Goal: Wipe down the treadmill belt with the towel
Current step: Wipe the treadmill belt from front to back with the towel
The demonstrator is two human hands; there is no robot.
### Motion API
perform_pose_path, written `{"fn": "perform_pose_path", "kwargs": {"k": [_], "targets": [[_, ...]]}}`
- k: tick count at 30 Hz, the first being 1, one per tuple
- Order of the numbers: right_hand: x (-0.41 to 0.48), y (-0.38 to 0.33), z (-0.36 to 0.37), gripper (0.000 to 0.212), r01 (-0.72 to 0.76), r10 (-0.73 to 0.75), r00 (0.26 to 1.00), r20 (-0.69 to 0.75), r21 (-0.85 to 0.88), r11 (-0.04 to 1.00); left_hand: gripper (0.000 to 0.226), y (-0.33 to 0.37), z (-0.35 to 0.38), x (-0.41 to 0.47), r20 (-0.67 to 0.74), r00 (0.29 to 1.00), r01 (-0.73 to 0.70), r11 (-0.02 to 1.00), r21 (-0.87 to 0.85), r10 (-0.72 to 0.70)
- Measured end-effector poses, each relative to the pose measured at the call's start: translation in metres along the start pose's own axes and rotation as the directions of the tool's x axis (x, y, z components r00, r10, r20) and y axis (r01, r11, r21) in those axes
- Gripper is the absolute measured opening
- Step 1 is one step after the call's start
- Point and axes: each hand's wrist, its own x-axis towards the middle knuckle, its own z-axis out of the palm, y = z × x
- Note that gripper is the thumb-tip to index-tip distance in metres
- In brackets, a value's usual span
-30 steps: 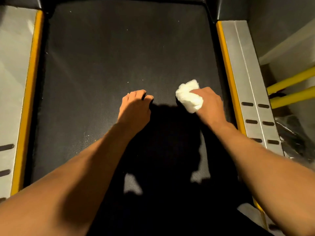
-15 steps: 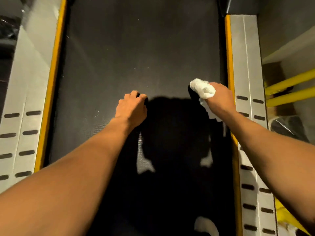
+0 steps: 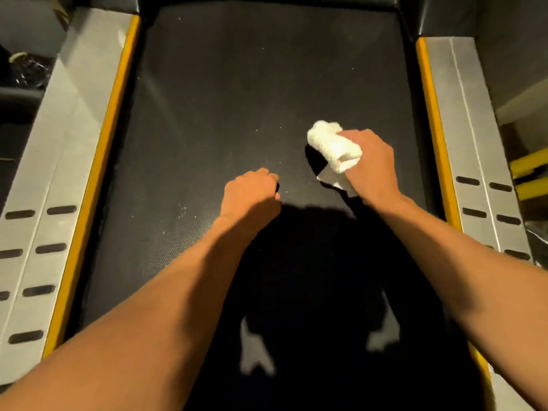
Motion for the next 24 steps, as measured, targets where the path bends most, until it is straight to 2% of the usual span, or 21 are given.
{"fn": "perform_pose_path", "kwargs": {"k": [1, 5, 9, 10, 11, 13, 15, 18, 20, 22, 24], "targets": [[0.010, 0.003, 0.008, 0.029, 0.028, -0.028, 0.999, -0.024, -0.028, 0.999, 0.024, -0.002, -0.001, 0.004, -0.011, 1.000, 0.011, 1.000, -0.026, -0.012], [0.006, -0.011, 0.051, 0.002, 0.089, -0.086, 0.996, 0.028, -0.152, 0.984, 0.024, -0.014, -0.004, 0.014, -0.127, 0.991, 0.019, 0.994, -0.107, -0.033], [-0.032, -0.054, 0.063, 0.016, 0.301, -0.252, 0.932, 0.260, -0.172, 0.938, 0.023, -0.038, 0.000, 0.010, -0.235, 0.962, 0.111, 0.986, -0.123, -0.137], [-0.036, -0.057, 0.055, 0.017, 0.308, -0.268, 0.932, 0.246, -0.142, 0.941, 0.026, -0.045, 0.000, 0.008, -0.249, 0.955, 0.129, 0.982, -0.138, -0.160], [-0.031, -0.055, 0.046, 0.017, 0.277, -0.257, 0.952, 0.165, -0.117, 0.954, 0.029, -0.051, 0.000, 0.005, -0.254, 0.953, 0.134, 0.980, -0.146, -0.168], [-0.003, -0.046, 0.034, 0.017, 0.153, -0.153, 0.985, -0.076, -0.014, 0.988, 0.031, -0.063, -0.001, -0.002, -0.256, 0.953, 0.127, 0.981, -0.146, -0.161], [0.032, -0.035, 0.037, 0.010, 0.052, -0.055, 0.982, -0.182, -0.021, 0.998, 0.030, -0.072, -0.001, -0.007, -0.260, 0.953, 0.120, 0.982, -0.148, -0.155], [0.047, -0.043, 0.059, 0.012, 0.111, -0.119, 0.992, -0.047, -0.149, 0.983, 0.029, -0.084, -0.004, -0.011, -0.283, 0.944, 0.142, 0.983, -0.115, -0.170], [0.030, -0.064, 0.074, 0.014, 0.220, -0.213, 0.975, 0.067, -0.110, 0.969, 0.029, -0.096, -0.009, -0.012, -0.292, 0.936, 0.182, 0.980, -0.076, -0.196], [-0.004, -0.098, 0.088, 0.010, 0.362, -0.324, 0.908, 0.267, -0.109, 0.926, 0.030, -0.111, -0.015, -0.013, -0.281, 0.928, 0.243, 0.969, -0.043, -0.245], [-0.034, -0.126, 0.095, 0.006, 0.503, -0.380, 0.794, 0.474, -0.163, 0.849, 0.033, -0.126, -0.018, -0.016, -0.255, 0.919, 0.304, 0.952, -0.029, -0.301]]}}
